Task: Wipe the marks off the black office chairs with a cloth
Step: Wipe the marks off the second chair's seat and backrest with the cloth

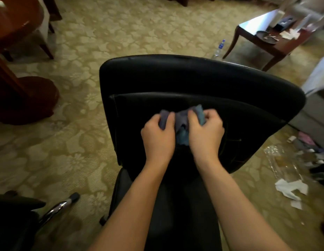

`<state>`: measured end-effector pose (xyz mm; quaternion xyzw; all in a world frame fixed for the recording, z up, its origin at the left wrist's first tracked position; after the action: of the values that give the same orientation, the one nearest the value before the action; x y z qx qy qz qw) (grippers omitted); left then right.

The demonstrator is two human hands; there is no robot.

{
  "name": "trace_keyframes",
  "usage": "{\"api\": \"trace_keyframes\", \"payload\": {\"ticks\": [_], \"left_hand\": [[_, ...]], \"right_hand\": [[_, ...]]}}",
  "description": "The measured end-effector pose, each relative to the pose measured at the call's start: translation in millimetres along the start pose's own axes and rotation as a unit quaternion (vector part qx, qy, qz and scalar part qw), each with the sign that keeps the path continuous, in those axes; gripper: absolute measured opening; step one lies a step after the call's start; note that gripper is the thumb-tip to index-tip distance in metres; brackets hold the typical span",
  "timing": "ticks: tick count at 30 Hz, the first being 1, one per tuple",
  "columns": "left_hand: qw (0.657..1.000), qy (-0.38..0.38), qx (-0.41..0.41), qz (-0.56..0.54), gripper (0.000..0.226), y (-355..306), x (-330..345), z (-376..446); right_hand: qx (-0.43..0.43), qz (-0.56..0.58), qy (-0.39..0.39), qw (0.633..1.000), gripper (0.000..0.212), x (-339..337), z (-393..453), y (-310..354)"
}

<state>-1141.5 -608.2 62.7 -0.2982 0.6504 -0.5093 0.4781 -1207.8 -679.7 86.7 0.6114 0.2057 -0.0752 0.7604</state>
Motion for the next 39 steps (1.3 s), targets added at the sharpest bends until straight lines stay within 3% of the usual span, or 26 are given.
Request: {"api": "trace_keyframes", "payload": {"ticks": [4,9,13,16,22,26,31,35,37,39], "left_hand": [[0.996,-0.015,0.077,-0.034,0.032,-56,16,16],[0.997,0.014,0.030,0.069,0.026,-28,44,13],[0.992,0.035,-0.058,0.106,0.023,18,49,-17],[0.994,0.046,-0.034,0.094,0.029,17,47,-26],[0.994,-0.053,0.094,0.009,0.034,-52,41,2],[0.996,-0.038,0.058,0.051,0.036,-40,51,3],[0.991,0.004,-0.048,0.128,0.028,16,61,-27],[0.986,0.051,-0.128,0.092,0.031,43,60,-46],[0.989,0.062,-0.128,0.040,0.029,40,57,-44],[0.993,0.068,-0.094,-0.027,0.019,24,52,-42]], "right_hand": [[-0.037,0.018,-0.061,0.997,0.018,-22,36,29],[0.015,-0.029,-0.044,0.999,0.016,-23,32,-14],[0.084,-0.061,0.025,0.994,0.013,-21,7,-53],[0.103,-0.034,0.043,0.993,0.012,-28,0,-60],[-0.066,0.083,-0.028,0.994,0.017,-43,49,8],[-0.125,0.035,0.004,0.992,0.012,-38,50,-11],[0.022,0.011,0.066,0.997,0.015,-29,11,-72],[0.172,0.013,0.087,0.981,0.021,-34,-3,-88],[0.148,0.044,0.096,0.983,0.025,-43,2,-76],[0.056,0.086,0.109,0.989,0.027,-54,8,-56]]}}
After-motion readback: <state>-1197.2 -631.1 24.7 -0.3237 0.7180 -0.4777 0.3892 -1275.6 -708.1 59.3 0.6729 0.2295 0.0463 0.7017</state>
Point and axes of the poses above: each hand's wrist, its own z-axis towards the middle knuckle, its own x-axis out of the palm, y = z × x, the point moved 1 cm from there along z, towards the middle knuckle, and after that the axes turned 4 degrees about z, right-handed, at the moved point
